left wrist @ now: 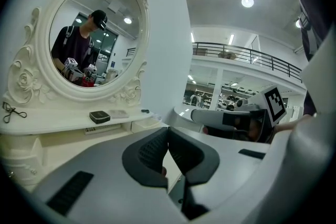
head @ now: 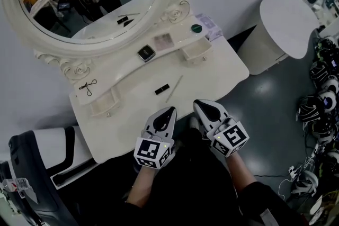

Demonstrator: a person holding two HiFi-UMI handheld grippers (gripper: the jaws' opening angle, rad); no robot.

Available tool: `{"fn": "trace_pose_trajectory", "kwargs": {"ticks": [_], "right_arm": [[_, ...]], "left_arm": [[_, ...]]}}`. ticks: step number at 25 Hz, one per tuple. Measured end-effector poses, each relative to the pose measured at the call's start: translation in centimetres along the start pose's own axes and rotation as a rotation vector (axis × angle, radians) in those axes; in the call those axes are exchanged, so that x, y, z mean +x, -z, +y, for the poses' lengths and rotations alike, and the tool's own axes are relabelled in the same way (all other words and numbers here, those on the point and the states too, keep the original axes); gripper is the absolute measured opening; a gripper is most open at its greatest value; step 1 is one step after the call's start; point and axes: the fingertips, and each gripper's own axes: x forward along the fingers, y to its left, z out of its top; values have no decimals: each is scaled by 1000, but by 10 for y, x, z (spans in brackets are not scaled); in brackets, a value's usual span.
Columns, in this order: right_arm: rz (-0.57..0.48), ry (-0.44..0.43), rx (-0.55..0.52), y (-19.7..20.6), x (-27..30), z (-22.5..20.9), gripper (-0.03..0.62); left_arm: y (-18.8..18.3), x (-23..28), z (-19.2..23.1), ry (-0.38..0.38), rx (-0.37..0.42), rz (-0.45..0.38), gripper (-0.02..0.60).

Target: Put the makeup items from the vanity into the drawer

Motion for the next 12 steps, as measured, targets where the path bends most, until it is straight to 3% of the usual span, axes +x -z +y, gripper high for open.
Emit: {"fn": "trace_pose_trajectory", "kwargs": {"ticks": [12], "right_arm": [[23, -80, 41, -11, 35, -62, 23]], "left_arm": [[-16, 63, 23, -80, -28, 18, 15]]}}
